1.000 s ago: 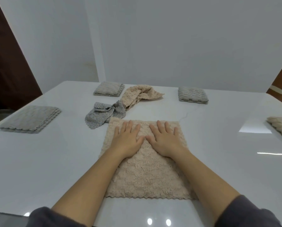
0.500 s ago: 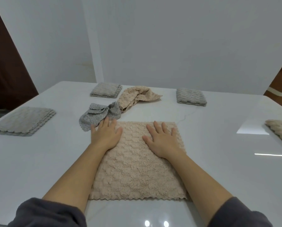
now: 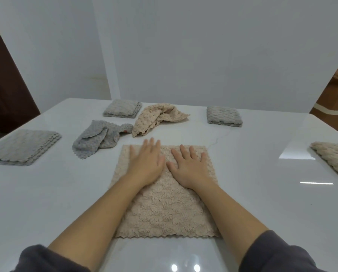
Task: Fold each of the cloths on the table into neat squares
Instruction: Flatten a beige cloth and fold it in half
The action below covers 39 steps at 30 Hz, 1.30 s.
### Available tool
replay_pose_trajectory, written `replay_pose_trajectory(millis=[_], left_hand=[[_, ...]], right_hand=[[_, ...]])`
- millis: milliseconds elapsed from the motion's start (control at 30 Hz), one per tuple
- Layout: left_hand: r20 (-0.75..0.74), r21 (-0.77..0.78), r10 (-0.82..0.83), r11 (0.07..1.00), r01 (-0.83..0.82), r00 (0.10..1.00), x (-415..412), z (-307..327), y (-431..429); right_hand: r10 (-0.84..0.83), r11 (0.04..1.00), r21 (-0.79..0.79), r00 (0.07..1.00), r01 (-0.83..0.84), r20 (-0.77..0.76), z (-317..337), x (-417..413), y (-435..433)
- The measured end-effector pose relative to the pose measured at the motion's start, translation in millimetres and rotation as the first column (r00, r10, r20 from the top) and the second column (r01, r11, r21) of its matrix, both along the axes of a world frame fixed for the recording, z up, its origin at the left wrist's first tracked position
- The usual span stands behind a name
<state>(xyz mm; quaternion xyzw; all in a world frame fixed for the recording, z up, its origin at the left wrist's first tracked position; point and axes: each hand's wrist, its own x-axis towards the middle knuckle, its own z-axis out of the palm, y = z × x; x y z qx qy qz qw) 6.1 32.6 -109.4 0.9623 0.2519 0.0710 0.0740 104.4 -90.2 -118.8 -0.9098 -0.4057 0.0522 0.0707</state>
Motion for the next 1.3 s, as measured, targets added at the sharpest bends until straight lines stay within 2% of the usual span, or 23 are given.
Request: replay_pose_trajectory(millis=[67, 133, 433, 567, 633, 700, 767, 833, 900, 1100, 1300], left_hand=[[-0.032, -0.045, -0.118, 0.992, 0.116, 0.993, 5.1, -4.8, -11.0], [-0.063, -0.067, -0.117, 0.991, 0.112, 0.991, 4.5, -7.5, -6.1], [-0.121, -0.073, 0.101, 0.991, -0.110, 0.988, -19.2, -11.0, 34.9], [-0.149, -0.086, 0.279, 0.952, -0.294, 0.949, -29.4, -10.3, 47.0], [-0.110, -0.065, 0.325, 0.941, -0.333, 0.939, -31.7, -6.4, 42.1], [-0.028, -0.034, 0.264, 0.964, -0.265, 0.964, -31.5, -2.3, 26.4], [0.012, -0.031, 0.121, 0.992, -0.120, 0.993, -29.2, 0.1, 3.9], [-0.033, -0.044, -0.012, 0.999, 0.011, 0.999, -27.5, -3.8, -16.6], [-0.086, -0.055, -0.066, 0.997, 0.062, 0.994, -29.9, -9.3, -22.7], [-0.104, -0.053, 0.017, 0.998, -0.023, 0.994, -64.7, -12.7, 4.9], [-0.087, -0.063, 0.058, 0.996, -0.063, 0.995, -71.2, -15.4, 6.7]], right_hand=[[0.001, 1.000, -0.006, 1.000, -0.001, 0.015, -0.4, -0.6, -0.5], [0.003, 1.000, 0.003, 1.000, -0.003, 0.008, -0.2, -0.6, -1.1], [0.019, 1.000, 0.009, 1.000, -0.019, -0.007, -0.3, 0.8, -2.8], [0.021, 1.000, 0.016, 1.000, -0.021, -0.005, 0.1, 0.6, -3.3], [0.021, 1.000, 0.013, 1.000, -0.021, -0.002, -0.2, 0.5, -2.7], [0.021, 1.000, 0.008, 1.000, -0.021, 0.003, -0.9, 0.7, -2.0], [0.017, 1.000, 0.008, 1.000, -0.017, 0.005, -1.4, 1.6, -1.7], [0.017, 1.000, 0.004, 1.000, -0.017, 0.009, -1.9, 1.7, -1.8], [0.015, 1.000, 0.004, 1.000, -0.015, 0.006, -2.2, 1.5, -1.9], [0.018, 1.000, 0.012, 1.000, -0.018, -0.001, -1.2, 1.7, -2.4], [0.031, 0.998, -0.045, 1.000, -0.031, 0.005, 10.0, 1.3, 3.2]])
